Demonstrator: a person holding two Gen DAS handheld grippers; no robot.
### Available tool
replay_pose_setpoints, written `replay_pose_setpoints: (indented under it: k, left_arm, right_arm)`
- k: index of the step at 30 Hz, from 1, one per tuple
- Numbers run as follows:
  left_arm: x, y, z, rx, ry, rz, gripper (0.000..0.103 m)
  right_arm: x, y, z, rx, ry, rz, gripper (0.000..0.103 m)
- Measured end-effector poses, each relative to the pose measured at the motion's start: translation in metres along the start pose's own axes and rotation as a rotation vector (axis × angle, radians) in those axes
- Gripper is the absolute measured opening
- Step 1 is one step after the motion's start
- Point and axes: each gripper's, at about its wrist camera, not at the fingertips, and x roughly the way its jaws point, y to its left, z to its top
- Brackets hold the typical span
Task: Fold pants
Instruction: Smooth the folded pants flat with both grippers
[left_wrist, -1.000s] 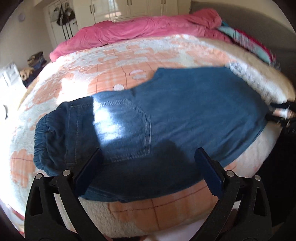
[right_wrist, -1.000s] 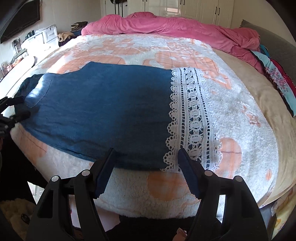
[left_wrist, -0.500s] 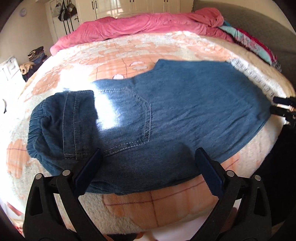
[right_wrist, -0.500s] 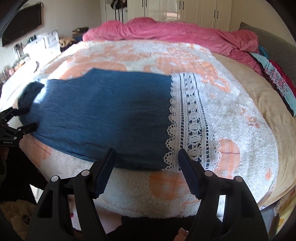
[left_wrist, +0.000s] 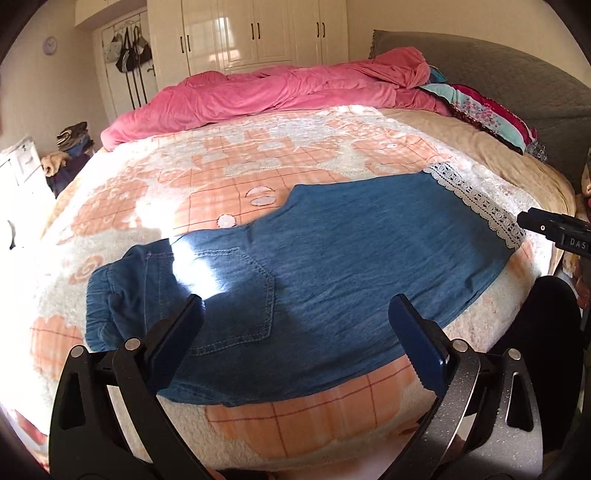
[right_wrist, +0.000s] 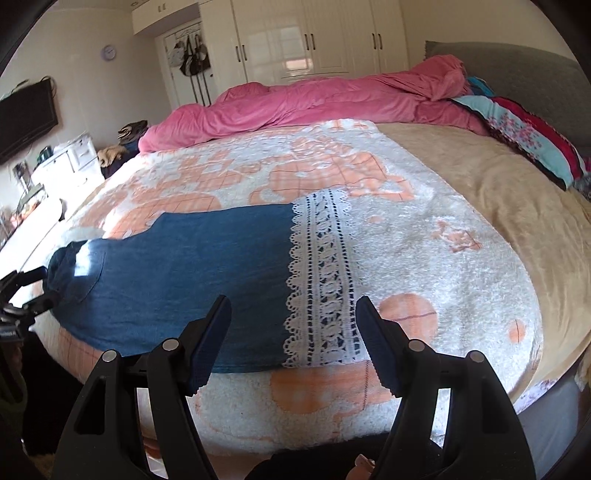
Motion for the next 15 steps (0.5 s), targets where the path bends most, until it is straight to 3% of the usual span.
replay_pose_setpoints:
  k: [7, 15]
  left_arm:
    - [0.01, -0.017, 0.019, 0.005, 0.008, -0.081, 0.094]
    - [0.04, -0.043, 0.059, 0.015, 0.034, -0.169, 0.094]
  right_arm:
    - [0.002, -0.02, -0.003, 0.101, 0.005, -0.043, 0.068]
    - [0.009, -0.035, -0.006, 0.188, 0.03, -0.019, 0.068]
